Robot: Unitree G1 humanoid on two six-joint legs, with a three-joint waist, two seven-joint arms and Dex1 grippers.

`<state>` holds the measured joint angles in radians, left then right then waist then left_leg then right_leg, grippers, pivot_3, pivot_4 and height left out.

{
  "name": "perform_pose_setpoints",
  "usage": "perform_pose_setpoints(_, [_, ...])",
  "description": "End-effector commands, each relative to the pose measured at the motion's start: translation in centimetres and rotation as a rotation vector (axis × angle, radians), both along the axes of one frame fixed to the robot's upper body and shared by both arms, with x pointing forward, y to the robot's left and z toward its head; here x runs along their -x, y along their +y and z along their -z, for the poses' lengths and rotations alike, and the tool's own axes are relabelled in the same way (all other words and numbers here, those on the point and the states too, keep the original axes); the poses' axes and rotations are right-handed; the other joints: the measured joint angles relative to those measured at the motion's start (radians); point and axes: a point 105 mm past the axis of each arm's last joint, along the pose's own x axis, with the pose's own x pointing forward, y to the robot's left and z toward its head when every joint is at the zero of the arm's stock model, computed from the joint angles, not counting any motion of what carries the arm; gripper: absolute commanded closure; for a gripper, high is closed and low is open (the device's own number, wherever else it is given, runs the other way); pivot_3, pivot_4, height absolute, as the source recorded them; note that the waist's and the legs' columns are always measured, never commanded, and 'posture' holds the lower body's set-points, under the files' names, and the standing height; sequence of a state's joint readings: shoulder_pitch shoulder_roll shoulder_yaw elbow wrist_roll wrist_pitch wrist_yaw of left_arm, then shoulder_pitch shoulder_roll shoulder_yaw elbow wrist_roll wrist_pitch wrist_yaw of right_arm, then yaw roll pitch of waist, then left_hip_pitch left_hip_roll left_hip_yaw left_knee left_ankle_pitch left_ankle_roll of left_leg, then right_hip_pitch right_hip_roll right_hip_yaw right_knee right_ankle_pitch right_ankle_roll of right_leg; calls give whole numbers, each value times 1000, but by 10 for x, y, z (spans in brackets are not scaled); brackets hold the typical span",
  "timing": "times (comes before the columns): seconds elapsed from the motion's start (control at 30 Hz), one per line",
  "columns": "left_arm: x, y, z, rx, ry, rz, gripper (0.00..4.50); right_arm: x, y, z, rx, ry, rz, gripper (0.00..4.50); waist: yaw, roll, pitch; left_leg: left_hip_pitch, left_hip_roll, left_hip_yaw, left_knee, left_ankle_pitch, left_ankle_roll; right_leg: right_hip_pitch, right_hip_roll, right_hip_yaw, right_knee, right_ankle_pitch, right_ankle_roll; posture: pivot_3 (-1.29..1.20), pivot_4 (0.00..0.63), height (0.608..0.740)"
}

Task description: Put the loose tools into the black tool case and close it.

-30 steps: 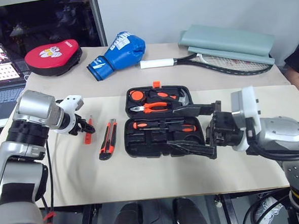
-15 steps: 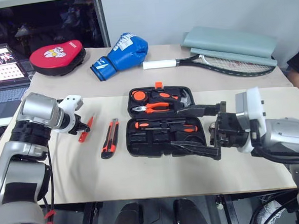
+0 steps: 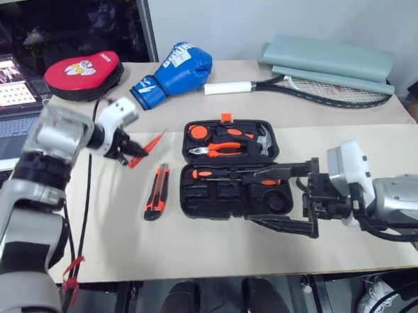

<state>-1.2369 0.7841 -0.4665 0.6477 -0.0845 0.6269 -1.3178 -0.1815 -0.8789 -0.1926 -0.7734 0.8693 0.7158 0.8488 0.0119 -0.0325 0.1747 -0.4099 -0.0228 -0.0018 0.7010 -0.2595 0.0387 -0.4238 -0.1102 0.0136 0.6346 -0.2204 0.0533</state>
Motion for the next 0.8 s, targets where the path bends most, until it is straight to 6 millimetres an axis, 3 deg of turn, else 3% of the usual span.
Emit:
perform_pose_setpoints(0.03, [15,-37,-17,-113,-29,319,4076,3,-2,-6,17,-51,-7,0,0,0,0,0,0,0,0,0,0,0,0,0,-1,0,0,0,150,737])
perform_pose_setpoints(0.2, [24,-84,-17,-208,-94,552,4076,2,-4,-2,36,-51,7,0,-3,0,0,-2,0,1,0,-1,2,0,0,0,-5,1,2,0,150,737])
perform_pose_setpoints(0.37, [35,-119,-8,-195,-86,615,4076,5,-3,0,35,-48,15,0,-2,-1,0,-5,0,-1,2,-2,3,-1,0,0,-5,1,3,0,150,737])
perform_pose_setpoints(0.57, [65,-111,31,-302,55,667,4076,9,-4,3,23,-40,49,0,-20,0,0,-4,1,0,2,-2,3,0,1,1,-4,1,3,0,150,737])
perform_pose_setpoints(0.8, [67,-108,48,-332,58,602,4076,11,-5,4,15,-36,68,0,-16,0,0,-4,1,-1,5,-2,3,1,1,1,-3,2,3,0,150,737])
